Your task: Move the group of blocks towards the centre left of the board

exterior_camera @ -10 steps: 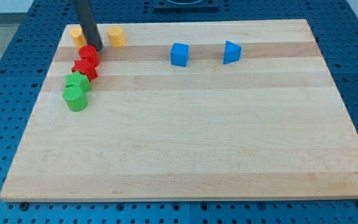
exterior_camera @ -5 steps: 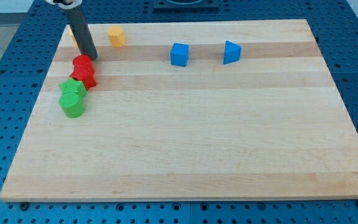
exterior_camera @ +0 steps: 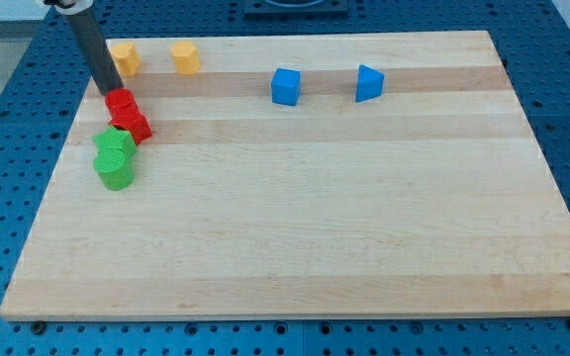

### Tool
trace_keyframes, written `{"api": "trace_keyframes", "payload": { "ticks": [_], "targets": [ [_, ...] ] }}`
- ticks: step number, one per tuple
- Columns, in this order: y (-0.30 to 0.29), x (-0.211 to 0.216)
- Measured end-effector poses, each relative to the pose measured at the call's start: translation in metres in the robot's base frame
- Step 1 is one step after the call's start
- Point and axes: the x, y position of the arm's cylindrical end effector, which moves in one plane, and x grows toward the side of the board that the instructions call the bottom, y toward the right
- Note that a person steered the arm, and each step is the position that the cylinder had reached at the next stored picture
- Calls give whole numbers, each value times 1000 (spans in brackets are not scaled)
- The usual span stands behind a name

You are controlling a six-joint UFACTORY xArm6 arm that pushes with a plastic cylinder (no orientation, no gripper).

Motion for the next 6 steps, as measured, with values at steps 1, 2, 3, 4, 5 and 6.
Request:
{"api": "trace_keyframes", "payload": {
  "ticks": [1,2,3,4,5,6],
  "targets": [
    [-7,0],
    [-24,1],
    [-33,27],
    [-17,45],
    [-2,41],
    [-1,36]
  ]
}}
